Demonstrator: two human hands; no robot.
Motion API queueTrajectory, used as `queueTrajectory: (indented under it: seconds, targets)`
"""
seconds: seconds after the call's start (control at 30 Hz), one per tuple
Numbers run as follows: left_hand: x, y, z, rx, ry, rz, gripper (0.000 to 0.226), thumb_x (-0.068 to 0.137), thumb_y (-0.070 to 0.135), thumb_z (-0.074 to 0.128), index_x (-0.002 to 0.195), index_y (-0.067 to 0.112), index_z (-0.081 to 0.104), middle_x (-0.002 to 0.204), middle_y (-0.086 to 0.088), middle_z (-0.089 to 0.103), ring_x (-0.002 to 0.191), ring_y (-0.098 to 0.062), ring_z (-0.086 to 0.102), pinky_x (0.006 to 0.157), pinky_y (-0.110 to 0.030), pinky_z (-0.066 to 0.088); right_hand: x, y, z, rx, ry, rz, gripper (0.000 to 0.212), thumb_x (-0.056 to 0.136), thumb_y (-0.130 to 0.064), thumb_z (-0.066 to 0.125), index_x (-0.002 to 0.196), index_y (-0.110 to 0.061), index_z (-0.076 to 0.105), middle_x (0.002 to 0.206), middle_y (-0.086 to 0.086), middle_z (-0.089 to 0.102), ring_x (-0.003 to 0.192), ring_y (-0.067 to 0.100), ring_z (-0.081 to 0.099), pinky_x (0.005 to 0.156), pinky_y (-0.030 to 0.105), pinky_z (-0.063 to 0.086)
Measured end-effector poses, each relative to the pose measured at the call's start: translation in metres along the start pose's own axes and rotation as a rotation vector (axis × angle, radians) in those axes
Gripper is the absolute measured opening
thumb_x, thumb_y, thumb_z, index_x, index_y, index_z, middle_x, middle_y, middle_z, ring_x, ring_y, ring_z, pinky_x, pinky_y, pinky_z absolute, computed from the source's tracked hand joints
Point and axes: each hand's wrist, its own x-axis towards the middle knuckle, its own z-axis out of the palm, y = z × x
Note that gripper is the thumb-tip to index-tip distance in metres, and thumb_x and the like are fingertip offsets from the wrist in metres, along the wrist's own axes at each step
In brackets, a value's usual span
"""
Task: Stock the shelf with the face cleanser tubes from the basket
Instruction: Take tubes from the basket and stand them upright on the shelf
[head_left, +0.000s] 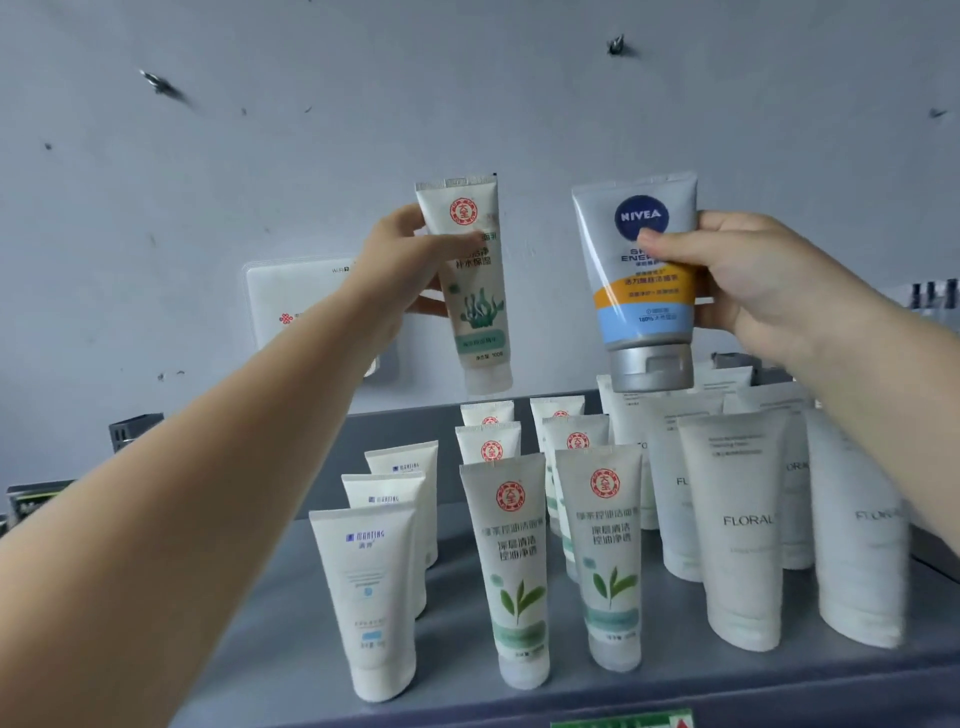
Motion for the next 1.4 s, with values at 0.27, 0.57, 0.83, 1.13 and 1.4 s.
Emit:
queueTrajectory:
  seconds: [0.27,0.57,0.83,1.13,1.4]
  targets:
    - [0.063,-0.034,0.004,-0.030,-0.013,-0.060,0.024,0.083,0.009,0.066,0.104,0.016,0.057,0.085,0.001,0.067,0.063,-0.014,0.067,0.045,-0.026,0.053,0.043,0.010,0.012,-0.012,-0.056,0.093,0.009,0.087,-0.020,0.061,0.096,-0.019,0.060,0.083,-0.002,0.065,0.072,0.013,0.063,0.070,0.030,0.054]
    - [0.110,-0.076,-0.002,-0.006,0.012,-0.172,0.049,0.074,-0.005,0.071,0.115,0.014,0.053,0.077,-0.001,0.065,0.055,-0.010,0.065,0.046,-0.025,0.056,0.079,0.017,0.031,-0.070,-0.071,0.120,0.002,0.087,-0.019,0.061,0.088,-0.019,0.060,0.079,-0.002,0.064,0.071,0.013,0.062,0.075,0.033,0.053]
    - [0.130,-0.116,0.006,0.099,-0.085,-0.206,0.037,0.075,-0.002,0.072,0.105,0.011,0.054,0.091,-0.008,0.064,0.067,-0.013,0.063,0.057,-0.031,0.059,0.093,0.025,0.038,-0.131,-0.044,0.141,0.009,0.086,-0.017,0.063,0.079,-0.020,0.057,0.073,-0.004,0.063,0.060,0.008,0.061,0.063,0.027,0.053]
    - [0.125,-0.152,0.017,0.153,-0.293,-0.353,0.068,0.078,-0.003,0.070,0.137,0.006,0.038,0.091,-0.006,0.063,0.078,-0.017,0.064,0.062,-0.040,0.058,0.100,0.033,0.048,-0.168,-0.056,0.187,0.005,0.084,-0.016,0.064,0.085,-0.018,0.059,0.075,-0.002,0.065,0.063,0.009,0.064,0.059,0.027,0.054]
    - [0.116,-0.176,0.025,0.280,-0.452,-0.410,0.037,0.081,-0.002,0.067,0.110,0.011,0.048,0.088,-0.005,0.062,0.076,-0.019,0.064,0.060,-0.033,0.058,0.096,0.042,0.055,-0.183,-0.097,0.229,0.007,0.085,-0.011,0.061,0.086,-0.017,0.059,0.075,-0.001,0.065,0.049,0.006,0.063,0.048,0.020,0.054]
